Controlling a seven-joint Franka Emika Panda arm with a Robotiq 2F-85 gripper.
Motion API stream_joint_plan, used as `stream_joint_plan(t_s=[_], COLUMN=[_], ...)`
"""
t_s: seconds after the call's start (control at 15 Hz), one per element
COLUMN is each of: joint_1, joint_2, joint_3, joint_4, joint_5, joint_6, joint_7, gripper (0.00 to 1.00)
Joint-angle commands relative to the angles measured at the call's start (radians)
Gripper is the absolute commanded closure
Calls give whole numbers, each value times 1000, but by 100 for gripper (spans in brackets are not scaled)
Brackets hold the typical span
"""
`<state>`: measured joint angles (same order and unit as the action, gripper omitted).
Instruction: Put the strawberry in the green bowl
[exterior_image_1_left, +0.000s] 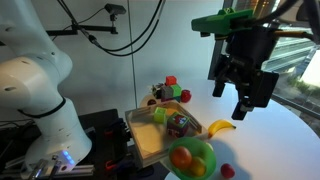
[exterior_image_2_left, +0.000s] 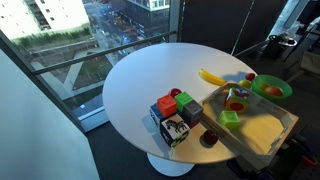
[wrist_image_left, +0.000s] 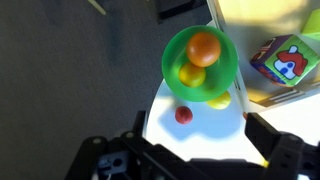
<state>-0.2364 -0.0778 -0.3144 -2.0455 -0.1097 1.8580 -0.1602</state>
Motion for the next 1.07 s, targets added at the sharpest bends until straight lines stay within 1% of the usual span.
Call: stream_joint_plan(t_s=[0.0, 0.4, 0.6, 1.0], joint_1=[-19, -37, -53, -78], joint_2=[98, 228, 286, 358], joint_3=[2, 8, 9, 10], joint_4=[60, 79, 96, 92], joint_5=[58, 85, 101, 132], joint_6=[42, 161, 202, 295], joint_7=[-19, 12, 24, 82], gripper=[0, 0, 0, 0])
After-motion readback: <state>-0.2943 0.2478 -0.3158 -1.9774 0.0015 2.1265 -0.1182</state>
